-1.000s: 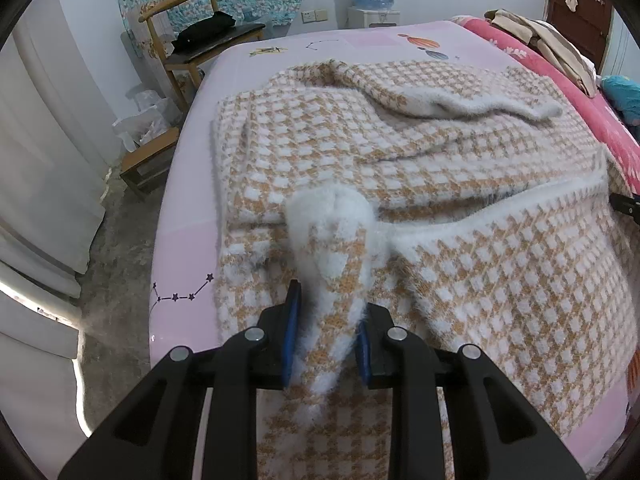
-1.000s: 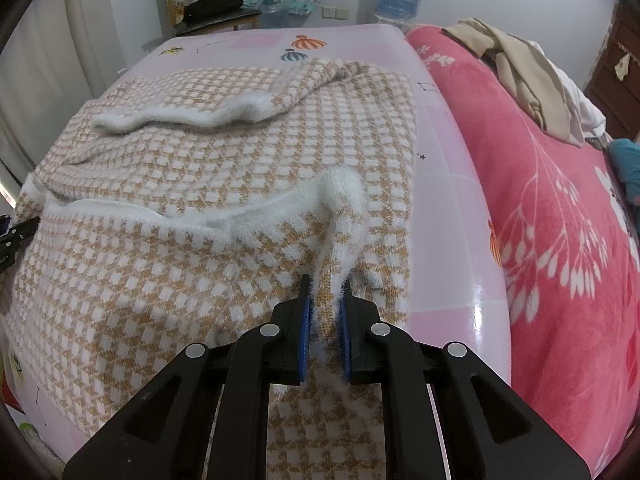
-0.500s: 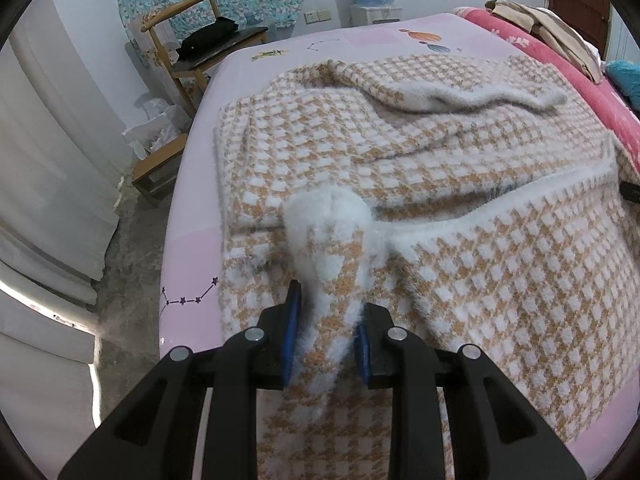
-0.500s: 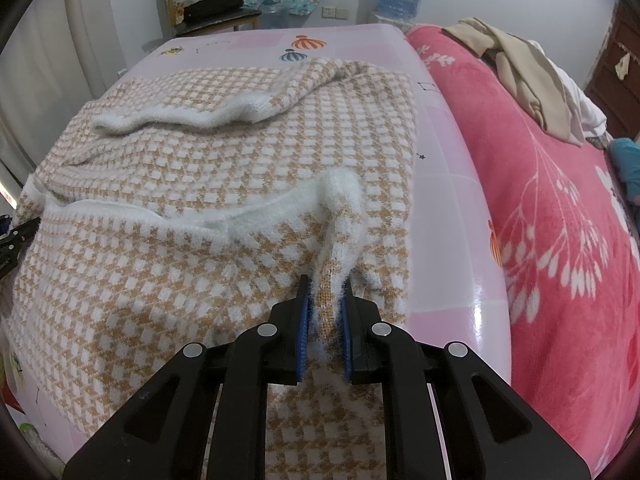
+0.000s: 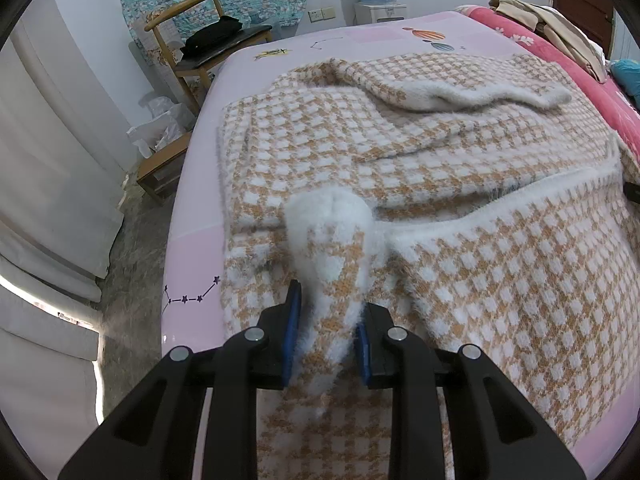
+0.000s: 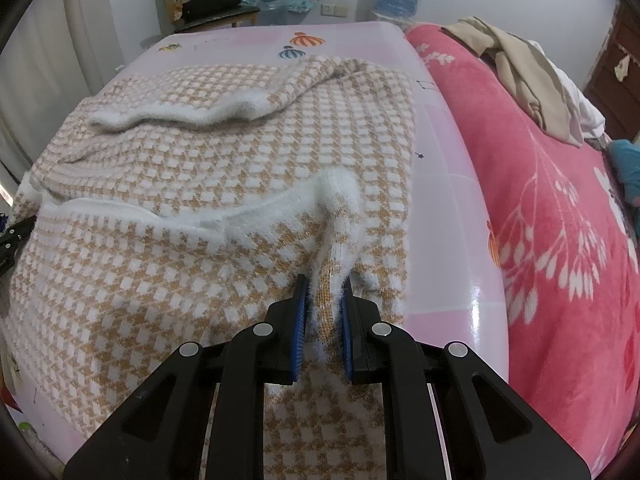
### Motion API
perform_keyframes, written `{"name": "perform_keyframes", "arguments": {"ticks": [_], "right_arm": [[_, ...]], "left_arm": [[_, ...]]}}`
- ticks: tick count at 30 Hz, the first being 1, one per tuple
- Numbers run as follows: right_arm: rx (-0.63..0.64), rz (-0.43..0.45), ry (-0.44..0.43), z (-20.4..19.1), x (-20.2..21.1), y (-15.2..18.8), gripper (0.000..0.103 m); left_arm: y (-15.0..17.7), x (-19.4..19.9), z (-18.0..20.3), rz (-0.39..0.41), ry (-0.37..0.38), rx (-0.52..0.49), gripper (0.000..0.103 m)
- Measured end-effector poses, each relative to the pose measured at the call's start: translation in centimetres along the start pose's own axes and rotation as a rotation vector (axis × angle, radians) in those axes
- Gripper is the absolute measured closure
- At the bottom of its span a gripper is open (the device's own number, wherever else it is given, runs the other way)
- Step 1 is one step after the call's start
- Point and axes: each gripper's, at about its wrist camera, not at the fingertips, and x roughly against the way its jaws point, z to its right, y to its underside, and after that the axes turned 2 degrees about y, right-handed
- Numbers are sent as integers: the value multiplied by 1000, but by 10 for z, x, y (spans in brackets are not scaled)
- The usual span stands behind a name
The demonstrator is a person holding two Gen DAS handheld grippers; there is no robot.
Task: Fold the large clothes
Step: 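Hold the white fluffy edge closed in both tools, then lift the white edge with both tools and fold it over the coat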
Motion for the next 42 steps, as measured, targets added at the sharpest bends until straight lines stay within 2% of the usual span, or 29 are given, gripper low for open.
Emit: {"name": "perform_keyframes", "arguments": {"ticks": [12, 16, 19, 24, 27, 30, 32, 36, 39, 41, 42], "right_arm": [[2, 6, 5, 1, 2, 1, 90], [-2, 36, 15, 1, 11, 4, 97], [-17, 91, 23, 5, 34, 7, 98], [-48, 218, 20, 13, 87, 1, 98], [-56, 292, -4, 21, 109, -15, 98], [-40, 363, 5, 30, 115, -47, 98], [-32, 399, -2, 36, 108, -76, 98], [-36, 381, -43, 47, 69, -131, 98], [-35, 321, -41, 49, 20, -160, 97], [-44, 234, -62, 51, -22, -170, 95], [-51, 157, -82, 54, -50, -170, 91]], "left_arm": [[1, -1, -1, 1, -3, -2, 78], [1, 8, 1, 28, 0, -1, 81], [3, 29, -5, 93, 21, 19, 90], [-2, 81, -24, 229, 60, 57, 93], [-26, 108, -36, 322, 56, 46, 94], [-53, 117, -38, 388, 39, 24, 94], [-83, 106, -46, 420, 29, 19, 94], [-139, 64, -60, 395, 42, 30, 94], [-177, 12, -67, 310, 89, 59, 93], [-191, -28, -72, 224, 128, 95, 91], [-195, -45, -73, 177, 139, 108, 91]]}}
